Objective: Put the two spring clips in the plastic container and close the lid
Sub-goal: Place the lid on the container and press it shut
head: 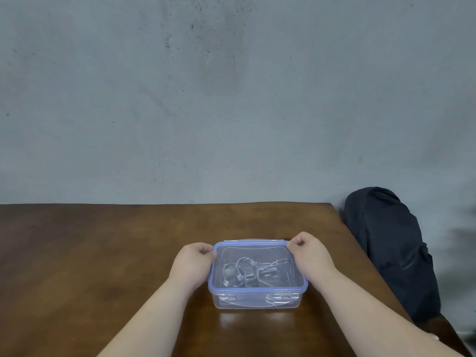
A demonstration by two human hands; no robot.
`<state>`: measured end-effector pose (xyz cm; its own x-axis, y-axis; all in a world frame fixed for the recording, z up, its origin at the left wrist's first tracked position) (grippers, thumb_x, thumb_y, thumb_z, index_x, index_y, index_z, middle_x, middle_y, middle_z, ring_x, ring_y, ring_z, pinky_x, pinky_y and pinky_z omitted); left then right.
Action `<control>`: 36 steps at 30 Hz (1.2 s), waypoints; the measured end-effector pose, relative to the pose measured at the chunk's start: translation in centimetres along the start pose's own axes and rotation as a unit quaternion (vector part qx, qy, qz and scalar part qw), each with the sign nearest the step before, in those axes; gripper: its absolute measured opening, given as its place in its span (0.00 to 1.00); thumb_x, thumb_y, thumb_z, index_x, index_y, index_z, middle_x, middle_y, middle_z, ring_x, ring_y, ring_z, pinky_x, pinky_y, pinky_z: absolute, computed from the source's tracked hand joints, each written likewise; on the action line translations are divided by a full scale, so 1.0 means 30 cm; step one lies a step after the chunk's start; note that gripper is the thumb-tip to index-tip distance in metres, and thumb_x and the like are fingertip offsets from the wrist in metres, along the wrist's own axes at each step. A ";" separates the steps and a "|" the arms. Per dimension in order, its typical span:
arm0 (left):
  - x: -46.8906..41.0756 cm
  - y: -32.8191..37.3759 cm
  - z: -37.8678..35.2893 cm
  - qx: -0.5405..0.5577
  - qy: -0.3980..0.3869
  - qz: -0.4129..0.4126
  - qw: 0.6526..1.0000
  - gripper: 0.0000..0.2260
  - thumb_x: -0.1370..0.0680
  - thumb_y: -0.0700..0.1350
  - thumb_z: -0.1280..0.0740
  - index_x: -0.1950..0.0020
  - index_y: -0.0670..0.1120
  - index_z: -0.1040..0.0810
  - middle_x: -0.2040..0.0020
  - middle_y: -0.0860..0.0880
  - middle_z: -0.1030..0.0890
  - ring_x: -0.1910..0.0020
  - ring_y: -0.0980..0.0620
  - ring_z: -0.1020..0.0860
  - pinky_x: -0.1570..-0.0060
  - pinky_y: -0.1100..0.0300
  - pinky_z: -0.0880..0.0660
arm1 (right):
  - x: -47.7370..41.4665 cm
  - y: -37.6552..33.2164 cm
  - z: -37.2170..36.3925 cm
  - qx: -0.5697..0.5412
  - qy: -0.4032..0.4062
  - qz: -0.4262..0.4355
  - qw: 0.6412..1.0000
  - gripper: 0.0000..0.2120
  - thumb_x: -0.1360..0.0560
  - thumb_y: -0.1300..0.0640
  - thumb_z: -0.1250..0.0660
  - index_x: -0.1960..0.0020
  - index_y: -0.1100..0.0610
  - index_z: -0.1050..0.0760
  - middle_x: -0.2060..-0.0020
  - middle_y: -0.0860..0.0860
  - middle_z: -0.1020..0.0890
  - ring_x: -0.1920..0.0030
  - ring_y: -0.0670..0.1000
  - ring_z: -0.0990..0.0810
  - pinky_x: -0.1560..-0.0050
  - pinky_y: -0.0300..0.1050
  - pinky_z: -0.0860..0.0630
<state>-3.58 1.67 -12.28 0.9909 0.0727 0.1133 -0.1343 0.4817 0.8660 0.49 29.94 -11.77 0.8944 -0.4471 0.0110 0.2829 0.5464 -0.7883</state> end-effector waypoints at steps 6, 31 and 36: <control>-0.014 0.018 0.002 -0.006 -0.007 0.027 1.000 0.08 0.24 0.37 0.32 0.61 0.45 0.15 0.76 0.50 0.19 0.79 0.50 0.26 0.71 0.59 0.25 | -0.003 -0.014 -0.003 0.050 -0.002 0.011 0.999 0.09 0.19 0.52 0.37 0.56 0.52 0.25 0.61 0.50 0.18 0.60 0.51 0.20 0.64 0.46 0.25; 0.001 0.015 -0.106 0.253 -0.073 0.079 0.961 0.27 0.22 0.26 0.43 0.25 0.45 0.29 0.35 0.42 0.20 0.47 0.42 0.16 0.55 0.50 0.17 | 0.003 0.048 -0.075 -0.340 -0.134 -0.076 0.928 0.17 0.16 0.63 0.44 0.39 0.48 0.19 0.45 0.46 0.14 0.47 0.52 0.14 0.44 0.54 0.19; 0.013 0.012 -0.116 0.313 -0.083 0.056 0.944 0.29 0.23 0.23 0.45 0.26 0.45 0.27 0.31 0.47 0.24 0.38 0.45 0.20 0.51 0.53 0.20 | 0.007 0.063 -0.099 -0.467 -0.144 -0.092 0.868 0.18 0.20 0.69 0.41 0.40 0.54 0.17 0.46 0.51 0.13 0.51 0.57 0.14 0.46 0.58 0.21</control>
<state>-3.28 4.93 -13.62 0.9655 -0.0699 0.2508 -0.2583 -0.1362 0.9564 0.18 28.77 -15.08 0.9513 -0.1979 0.2363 0.1456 -0.3871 -0.9105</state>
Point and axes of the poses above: each hand's wrist, its own x-axis away from the middle knuckle, its own z-axis out of the back of the hand, y = z × x, the point moved 4 cm from there along -x, towards the middle knuckle
